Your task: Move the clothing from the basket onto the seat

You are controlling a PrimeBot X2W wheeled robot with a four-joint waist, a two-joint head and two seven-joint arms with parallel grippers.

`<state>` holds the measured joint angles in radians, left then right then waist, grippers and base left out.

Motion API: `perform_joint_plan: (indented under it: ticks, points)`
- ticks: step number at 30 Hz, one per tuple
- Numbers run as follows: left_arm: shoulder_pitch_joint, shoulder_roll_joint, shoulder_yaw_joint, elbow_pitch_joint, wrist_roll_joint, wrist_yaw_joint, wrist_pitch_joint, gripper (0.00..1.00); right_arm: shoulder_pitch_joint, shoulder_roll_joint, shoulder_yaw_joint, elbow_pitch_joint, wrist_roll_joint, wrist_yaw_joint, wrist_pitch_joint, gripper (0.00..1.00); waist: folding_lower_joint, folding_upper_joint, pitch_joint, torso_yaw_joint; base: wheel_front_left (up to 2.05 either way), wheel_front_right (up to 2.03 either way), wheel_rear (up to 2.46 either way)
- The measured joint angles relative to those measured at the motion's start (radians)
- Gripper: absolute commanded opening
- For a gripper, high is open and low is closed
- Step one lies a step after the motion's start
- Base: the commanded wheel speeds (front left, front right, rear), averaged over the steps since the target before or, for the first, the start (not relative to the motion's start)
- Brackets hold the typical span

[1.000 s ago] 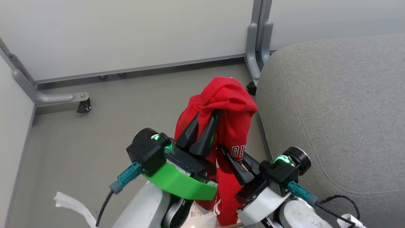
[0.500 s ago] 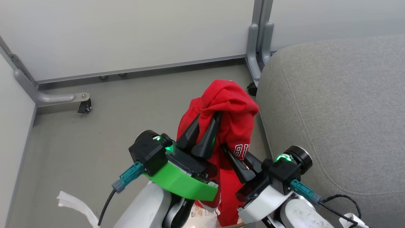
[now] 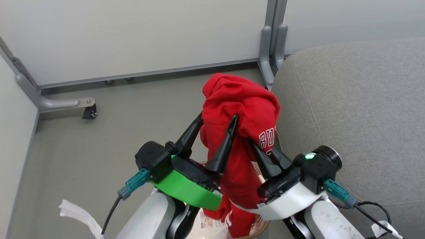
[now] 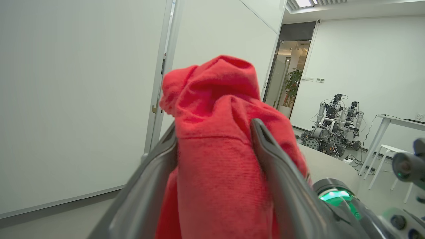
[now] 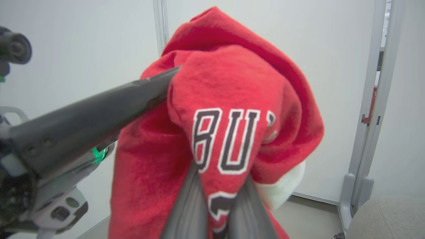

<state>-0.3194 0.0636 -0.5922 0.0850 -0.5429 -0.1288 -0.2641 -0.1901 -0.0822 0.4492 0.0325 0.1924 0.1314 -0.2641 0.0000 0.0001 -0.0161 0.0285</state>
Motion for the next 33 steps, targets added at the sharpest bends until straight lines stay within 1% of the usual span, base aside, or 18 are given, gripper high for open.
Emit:
perform_joint_plan:
  ticks: [4,7,13,18,21,26,28,33]
  points:
    - [0.003,0.014,0.017,-0.002,0.013,0.000,0.000,1.00,0.000,0.004,-0.027,-0.012,0.000,0.000,0.000,0.00,0.0000,0.0000,-0.003,0.003,0.00,0.00,0.00]
    - [0.016,0.020,0.050,-0.014,0.026,0.000,0.000,1.00,0.001,0.006,-0.054,-0.021,-0.003,0.000,0.000,0.00,0.0000,0.0000,-0.005,0.006,0.00,0.00,0.00]
    - [0.072,0.048,0.146,-0.032,0.053,0.000,0.000,1.00,0.001,0.005,-0.116,-0.040,-0.020,0.000,0.000,0.00,0.0000,0.0000,-0.009,0.015,0.00,0.00,0.00]
    - [0.137,0.076,0.225,-0.015,0.103,0.000,0.000,1.00,0.012,-0.001,-0.177,-0.060,-0.032,0.000,0.000,0.00,0.0000,0.0000,-0.011,0.028,0.00,0.00,0.00]
    - [0.182,0.076,0.277,0.010,0.119,0.000,0.000,1.00,0.023,-0.002,-0.218,-0.072,-0.040,0.000,0.000,0.00,0.0000,0.0000,-0.013,0.037,0.00,0.00,0.00]
    - [0.263,0.071,0.365,0.112,0.144,0.000,0.000,1.00,0.043,-0.003,-0.284,-0.091,-0.048,0.000,0.000,0.00,0.0000,0.0000,-0.018,0.050,0.00,0.00,0.00]
    - [0.286,0.068,0.390,0.147,0.178,0.000,0.000,1.00,0.044,-0.002,-0.303,-0.098,-0.054,0.000,0.000,0.00,0.0000,0.0000,-0.019,0.052,0.00,0.00,0.00]
    - [0.328,0.041,0.420,0.190,0.196,0.000,0.000,1.00,0.065,0.000,-0.337,-0.107,-0.056,0.000,0.000,0.00,0.0000,0.0000,-0.022,0.059,0.00,0.00,0.00]
